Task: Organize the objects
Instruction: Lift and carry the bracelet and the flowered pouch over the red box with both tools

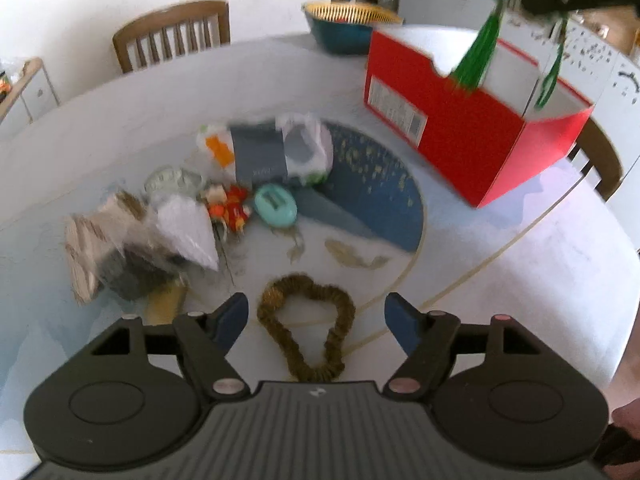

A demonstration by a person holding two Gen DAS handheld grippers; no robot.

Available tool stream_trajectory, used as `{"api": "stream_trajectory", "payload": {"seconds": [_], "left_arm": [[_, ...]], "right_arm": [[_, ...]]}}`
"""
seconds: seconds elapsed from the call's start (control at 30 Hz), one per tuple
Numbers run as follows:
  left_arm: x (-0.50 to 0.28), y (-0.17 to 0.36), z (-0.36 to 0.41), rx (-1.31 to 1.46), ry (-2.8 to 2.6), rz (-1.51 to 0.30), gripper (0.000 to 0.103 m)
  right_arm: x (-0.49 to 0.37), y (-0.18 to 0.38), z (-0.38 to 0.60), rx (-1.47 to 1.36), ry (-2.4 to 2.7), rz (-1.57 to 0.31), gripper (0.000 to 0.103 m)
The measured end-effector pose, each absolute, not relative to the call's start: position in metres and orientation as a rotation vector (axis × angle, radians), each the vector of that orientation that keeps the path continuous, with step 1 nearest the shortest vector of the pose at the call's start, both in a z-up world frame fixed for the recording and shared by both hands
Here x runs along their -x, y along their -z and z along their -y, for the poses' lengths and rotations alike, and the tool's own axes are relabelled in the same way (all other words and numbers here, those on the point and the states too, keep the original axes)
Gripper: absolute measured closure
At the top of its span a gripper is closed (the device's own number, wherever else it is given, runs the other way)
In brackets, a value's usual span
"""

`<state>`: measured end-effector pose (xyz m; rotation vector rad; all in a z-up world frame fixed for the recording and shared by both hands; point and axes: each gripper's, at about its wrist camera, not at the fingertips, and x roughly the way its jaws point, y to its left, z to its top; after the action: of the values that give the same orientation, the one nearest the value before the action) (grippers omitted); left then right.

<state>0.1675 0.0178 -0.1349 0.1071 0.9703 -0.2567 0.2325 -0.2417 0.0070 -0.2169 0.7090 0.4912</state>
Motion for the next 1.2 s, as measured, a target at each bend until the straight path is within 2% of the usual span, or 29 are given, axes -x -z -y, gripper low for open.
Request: {"api": "stream_trajectory", "payload": {"seconds": [0.3,0.33,0.4,0.43,0.5,0.6,0.87,1.2], "left_arm": [[-0.168,0.163,-0.006,-0.083,0.145,-1.033,0.028],[-0.169,0.163,-0.005,-0.082,0.133,-1.034,0.031],[-0.170,0.163,-0.004,-0.083,0.111,-1.026,0.047],[-0.171,0.163,-0.003,-0.079,0.107,-1.022,0.051],[-0.172,0.160,-0.001,-0.081,0.101,-1.014,0.077],[-0.175,0.160,0.003,-0.091,0.084,-1.007,0.087],[-0.184,0.142,0.013,-0.082,0.074,-0.969,0.089],[-0.215,0.080,0.046,-0.043,0.170,-0.870,0.089]], "right_arm": [[-0.248,-0.014,0.259,0.232,-0.498,-0.695,0.043],[-0.249,-0.014,0.260,0.234,-0.500,-0.695,0.043],[-0.252,-0.014,0.264,0.239,-0.501,-0.693,0.043],[-0.253,-0.015,0.266,0.240,-0.502,-0.693,0.043],[-0.256,-0.014,0.270,0.240,-0.501,-0.693,0.043],[-0.260,-0.014,0.278,0.239,-0.500,-0.695,0.043],[-0.270,-0.008,0.302,0.240,-0.490,-0.700,0.043],[-0.287,0.005,0.339,0.231,-0.464,-0.724,0.043]]}}
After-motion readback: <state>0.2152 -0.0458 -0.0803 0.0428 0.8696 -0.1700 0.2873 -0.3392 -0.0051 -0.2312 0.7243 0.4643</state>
